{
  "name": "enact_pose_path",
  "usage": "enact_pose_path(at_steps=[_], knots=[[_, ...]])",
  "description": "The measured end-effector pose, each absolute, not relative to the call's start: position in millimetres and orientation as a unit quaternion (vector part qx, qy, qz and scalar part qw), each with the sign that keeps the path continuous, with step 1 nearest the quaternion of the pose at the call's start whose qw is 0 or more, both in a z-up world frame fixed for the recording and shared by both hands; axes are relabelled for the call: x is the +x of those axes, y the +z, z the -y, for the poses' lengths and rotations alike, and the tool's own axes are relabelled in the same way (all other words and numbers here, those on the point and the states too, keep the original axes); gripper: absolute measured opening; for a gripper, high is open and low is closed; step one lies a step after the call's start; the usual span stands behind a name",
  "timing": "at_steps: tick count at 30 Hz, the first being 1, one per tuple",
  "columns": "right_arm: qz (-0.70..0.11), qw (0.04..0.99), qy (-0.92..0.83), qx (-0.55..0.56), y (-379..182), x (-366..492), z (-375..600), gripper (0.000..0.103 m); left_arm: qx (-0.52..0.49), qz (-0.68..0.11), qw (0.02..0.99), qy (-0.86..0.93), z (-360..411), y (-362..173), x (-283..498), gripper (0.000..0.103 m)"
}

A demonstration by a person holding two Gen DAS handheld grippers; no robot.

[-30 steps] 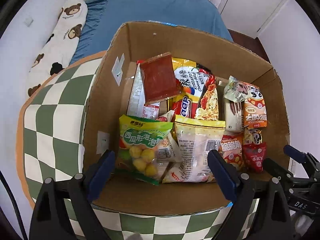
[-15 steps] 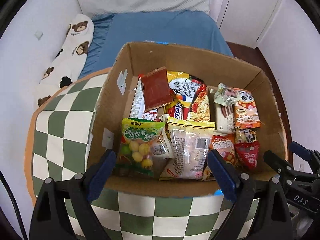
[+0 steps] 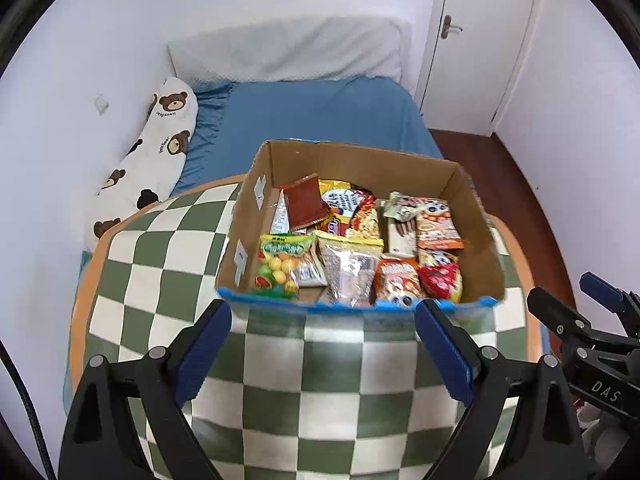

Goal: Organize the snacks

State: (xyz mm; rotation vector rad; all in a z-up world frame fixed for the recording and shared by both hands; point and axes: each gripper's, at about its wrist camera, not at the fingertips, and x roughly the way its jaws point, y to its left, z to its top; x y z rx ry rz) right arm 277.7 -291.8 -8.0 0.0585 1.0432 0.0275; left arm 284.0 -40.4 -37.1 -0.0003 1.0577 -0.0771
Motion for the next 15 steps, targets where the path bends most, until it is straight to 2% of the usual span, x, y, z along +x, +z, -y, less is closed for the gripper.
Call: enact_pose_path(at_steps=[4,15], knots=[[-0.470,0.882,0.009,0.020,22,236,290,0.102,0.002,-0.486,0.873,-0.040,39,-16,253,0.094],[-0.406,0.914,0.003,0.016,91,158,287,0.102,-0.001,-0.442,0.896,-0.043,35,27,187,0.094]])
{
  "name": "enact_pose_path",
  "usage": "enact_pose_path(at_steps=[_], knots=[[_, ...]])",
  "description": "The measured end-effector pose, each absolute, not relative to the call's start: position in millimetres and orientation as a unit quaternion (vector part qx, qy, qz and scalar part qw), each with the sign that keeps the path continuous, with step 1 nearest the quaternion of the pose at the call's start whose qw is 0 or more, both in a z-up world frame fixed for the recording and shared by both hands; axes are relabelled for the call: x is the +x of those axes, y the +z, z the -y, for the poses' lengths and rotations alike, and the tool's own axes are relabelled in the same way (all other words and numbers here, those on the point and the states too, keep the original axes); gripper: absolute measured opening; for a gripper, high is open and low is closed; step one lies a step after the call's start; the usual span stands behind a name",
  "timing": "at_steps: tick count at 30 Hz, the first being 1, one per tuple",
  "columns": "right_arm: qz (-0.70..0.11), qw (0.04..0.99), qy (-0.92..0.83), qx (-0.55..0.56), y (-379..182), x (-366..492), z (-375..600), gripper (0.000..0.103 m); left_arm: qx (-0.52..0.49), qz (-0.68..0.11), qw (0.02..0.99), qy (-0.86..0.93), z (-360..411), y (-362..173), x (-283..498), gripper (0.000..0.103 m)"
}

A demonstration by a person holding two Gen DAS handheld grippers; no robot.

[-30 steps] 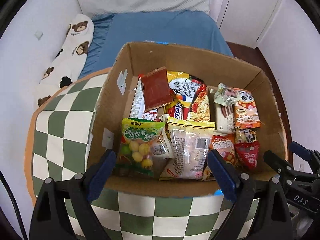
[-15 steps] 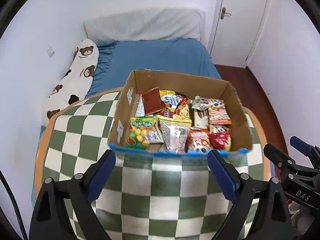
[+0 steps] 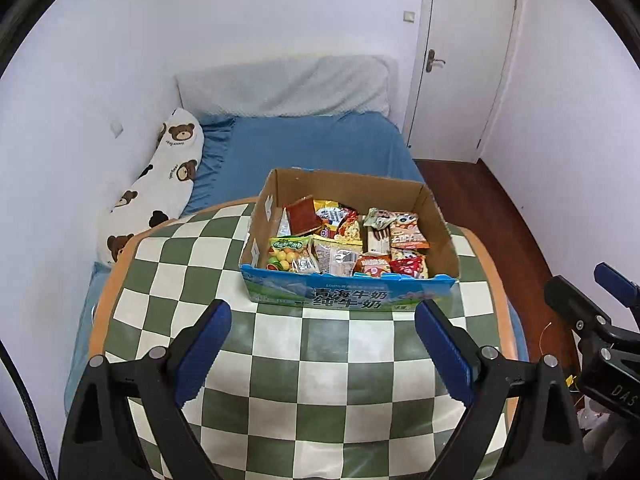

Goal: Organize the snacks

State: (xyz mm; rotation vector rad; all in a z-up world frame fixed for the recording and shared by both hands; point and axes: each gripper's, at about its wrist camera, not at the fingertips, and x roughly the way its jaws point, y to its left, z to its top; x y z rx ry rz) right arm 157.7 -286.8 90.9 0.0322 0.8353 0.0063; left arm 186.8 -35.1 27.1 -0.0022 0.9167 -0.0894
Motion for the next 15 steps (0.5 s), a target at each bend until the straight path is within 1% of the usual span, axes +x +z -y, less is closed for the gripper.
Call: enact_pose_path(at_steps=[7,15], knots=[[-0.391,0.920,0.004,0.028,112,129,283,0.102,0.006,-0.420,0.907,-0.039,35,45,163,0.094],[-0.389,0.921,0.004,0.033,115,116,281,0.102,0.015,-0.411,0.910,-0.048,40,51,151,0.094]])
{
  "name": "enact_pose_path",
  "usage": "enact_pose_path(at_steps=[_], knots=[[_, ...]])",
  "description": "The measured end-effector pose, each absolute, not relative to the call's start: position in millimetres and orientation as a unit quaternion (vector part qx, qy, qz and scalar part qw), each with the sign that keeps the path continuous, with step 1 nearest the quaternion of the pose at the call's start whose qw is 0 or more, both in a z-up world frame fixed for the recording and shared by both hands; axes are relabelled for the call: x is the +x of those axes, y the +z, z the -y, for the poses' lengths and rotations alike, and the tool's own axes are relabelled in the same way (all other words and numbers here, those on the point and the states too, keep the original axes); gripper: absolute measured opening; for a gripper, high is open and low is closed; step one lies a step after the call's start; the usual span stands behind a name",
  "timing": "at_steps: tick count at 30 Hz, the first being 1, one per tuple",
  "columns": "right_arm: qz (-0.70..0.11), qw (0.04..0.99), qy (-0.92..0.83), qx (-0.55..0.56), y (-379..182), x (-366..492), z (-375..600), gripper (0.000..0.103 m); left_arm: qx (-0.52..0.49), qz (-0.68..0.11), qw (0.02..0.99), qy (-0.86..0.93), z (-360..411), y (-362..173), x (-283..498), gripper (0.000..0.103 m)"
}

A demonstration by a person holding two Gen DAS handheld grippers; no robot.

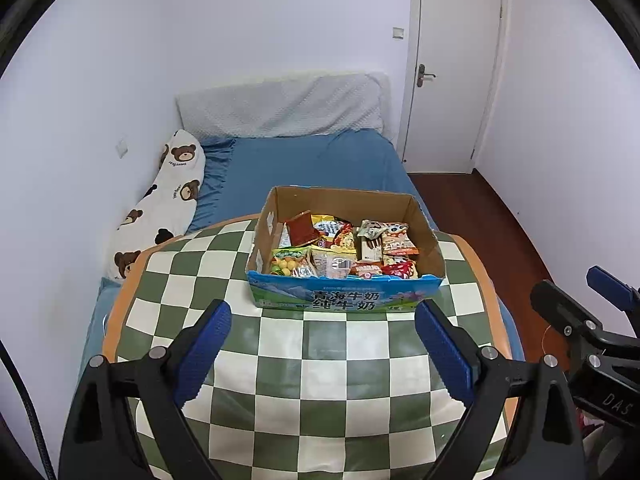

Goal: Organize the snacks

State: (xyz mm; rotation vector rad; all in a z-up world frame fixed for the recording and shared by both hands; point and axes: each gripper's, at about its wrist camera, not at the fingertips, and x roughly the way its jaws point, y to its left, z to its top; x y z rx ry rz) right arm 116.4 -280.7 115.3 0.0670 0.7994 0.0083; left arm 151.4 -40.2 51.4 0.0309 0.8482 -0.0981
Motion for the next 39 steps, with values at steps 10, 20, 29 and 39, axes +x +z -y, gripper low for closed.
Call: enact_pose_path(at_steps=[10,20,29,39], knots=[[-0.387,0.922,-0.007,0.031,111,123,283,0.103,0.014,-0.413,0.909,-0.051,45,44,158,0.094],[-0.391,0.920,-0.030,0.031,88,158,289,0.103,0.027,-0.409,0.912,-0.027,47,27,191,0.096],[-0.402,0.914,-0.040,0.029,65,191,289,0.103,0.038,-0.418,0.908,-0.012,50,9,221,0.096],[-0.408,0.911,-0.045,0.025,54,204,289,0.103,0.038,-0.424,0.905,-0.007,46,2,234,0.096]])
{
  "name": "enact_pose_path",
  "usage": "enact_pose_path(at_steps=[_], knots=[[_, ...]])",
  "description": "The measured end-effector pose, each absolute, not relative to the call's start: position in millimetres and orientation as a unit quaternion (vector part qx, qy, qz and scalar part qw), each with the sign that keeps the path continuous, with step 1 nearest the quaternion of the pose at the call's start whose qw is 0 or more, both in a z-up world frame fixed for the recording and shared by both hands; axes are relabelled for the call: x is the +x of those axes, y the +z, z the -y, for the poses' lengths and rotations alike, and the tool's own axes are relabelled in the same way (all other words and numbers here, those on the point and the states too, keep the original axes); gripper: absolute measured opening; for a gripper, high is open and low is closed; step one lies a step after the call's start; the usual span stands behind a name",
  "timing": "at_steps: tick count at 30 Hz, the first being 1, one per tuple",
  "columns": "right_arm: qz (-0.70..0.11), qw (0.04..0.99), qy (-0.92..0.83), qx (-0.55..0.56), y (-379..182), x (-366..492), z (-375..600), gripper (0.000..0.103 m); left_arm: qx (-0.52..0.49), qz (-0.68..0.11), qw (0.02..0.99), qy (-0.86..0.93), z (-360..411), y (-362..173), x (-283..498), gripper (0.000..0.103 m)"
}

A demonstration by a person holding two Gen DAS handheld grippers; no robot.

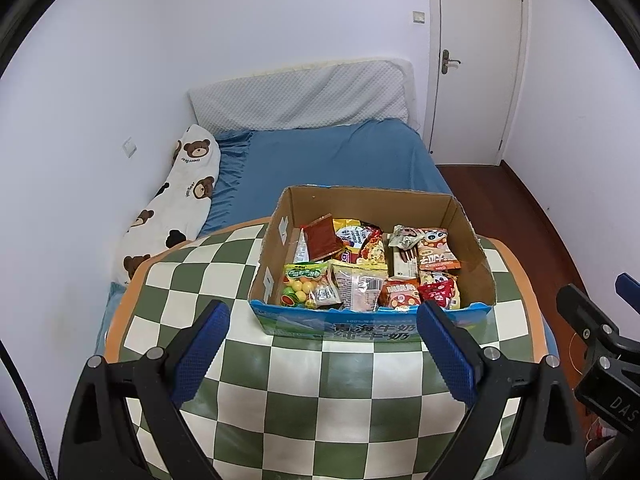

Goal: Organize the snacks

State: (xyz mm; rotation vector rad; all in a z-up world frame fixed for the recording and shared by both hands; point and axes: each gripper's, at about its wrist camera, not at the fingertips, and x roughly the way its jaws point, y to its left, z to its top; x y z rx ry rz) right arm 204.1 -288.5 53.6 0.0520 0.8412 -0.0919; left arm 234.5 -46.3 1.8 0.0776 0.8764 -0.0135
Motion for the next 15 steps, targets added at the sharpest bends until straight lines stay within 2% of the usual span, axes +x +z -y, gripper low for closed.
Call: enact_pose_path(at_steps=[15], knots=[[-0.412,0.910,-0.046,0.020,47.8,206.2,287.4,0.103,0.038,-0.424,0.905,-0.007,46.5,1.7,236.5,0.096]])
